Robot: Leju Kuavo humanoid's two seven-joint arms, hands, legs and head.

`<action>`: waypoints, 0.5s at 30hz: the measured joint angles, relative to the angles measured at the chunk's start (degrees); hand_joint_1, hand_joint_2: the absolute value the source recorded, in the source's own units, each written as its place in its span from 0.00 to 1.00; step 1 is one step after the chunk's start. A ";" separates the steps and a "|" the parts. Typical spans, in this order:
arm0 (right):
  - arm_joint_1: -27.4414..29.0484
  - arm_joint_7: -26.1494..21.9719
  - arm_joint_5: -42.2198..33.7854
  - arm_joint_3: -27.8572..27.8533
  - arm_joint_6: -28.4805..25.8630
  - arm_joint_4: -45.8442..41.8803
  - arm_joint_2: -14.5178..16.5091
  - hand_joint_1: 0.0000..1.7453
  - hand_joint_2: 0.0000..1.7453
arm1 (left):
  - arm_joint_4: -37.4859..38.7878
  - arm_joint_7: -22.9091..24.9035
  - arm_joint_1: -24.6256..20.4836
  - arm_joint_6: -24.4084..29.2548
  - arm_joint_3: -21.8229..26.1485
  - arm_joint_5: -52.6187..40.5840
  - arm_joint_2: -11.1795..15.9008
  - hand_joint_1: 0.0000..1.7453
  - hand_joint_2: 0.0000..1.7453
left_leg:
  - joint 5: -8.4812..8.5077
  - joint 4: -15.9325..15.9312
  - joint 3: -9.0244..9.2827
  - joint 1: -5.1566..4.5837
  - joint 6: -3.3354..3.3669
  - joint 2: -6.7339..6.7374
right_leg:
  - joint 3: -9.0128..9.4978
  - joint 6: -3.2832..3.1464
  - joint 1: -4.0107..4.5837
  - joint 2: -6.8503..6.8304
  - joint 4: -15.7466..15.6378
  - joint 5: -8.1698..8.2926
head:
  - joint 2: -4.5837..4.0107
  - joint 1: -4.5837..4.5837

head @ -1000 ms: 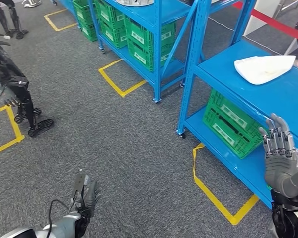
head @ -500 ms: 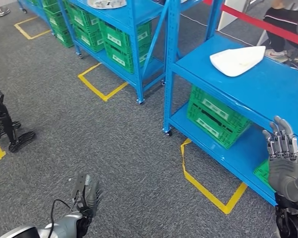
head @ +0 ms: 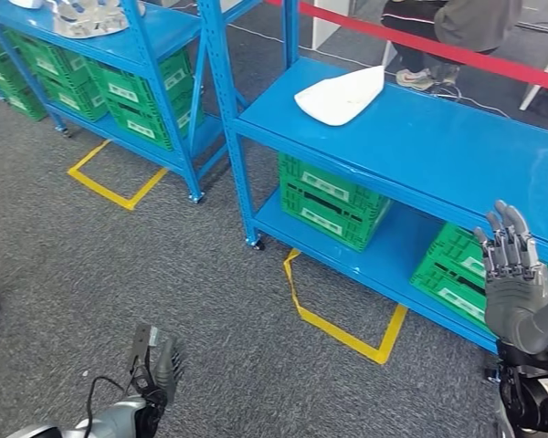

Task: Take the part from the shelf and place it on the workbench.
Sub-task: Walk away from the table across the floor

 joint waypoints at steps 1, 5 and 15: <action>-0.05 -0.03 -0.02 0.01 -0.02 0.07 0.00 0.00 0.00 | -0.01 0.00 -0.06 0.00 0.05 0.04 0.09 0.00 0.00 | -0.04 -0.62 0.26 -0.10 0.05 0.12 | -0.15 0.31 -0.07 0.63 -0.05 0.11 | 0.00 0.03; -0.27 -0.11 -0.10 -0.02 -0.08 0.21 0.00 0.00 0.00 | -0.02 -0.01 -0.27 -0.04 0.30 0.11 -0.11 0.00 0.00 | 0.72 -2.23 0.92 0.16 0.86 2.92 | -2.09 1.55 0.01 -1.25 2.42 -1.67 | 0.00 0.55; -0.76 0.13 -0.35 0.43 -0.17 0.74 0.00 0.00 0.00 | -0.02 -0.09 0.38 -0.07 0.40 0.40 0.02 0.00 0.00 | -0.48 -1.63 1.69 0.04 -0.38 9.15 | 0.41 2.79 -0.74 -10.38 0.57 -1.00 | 0.00 1.47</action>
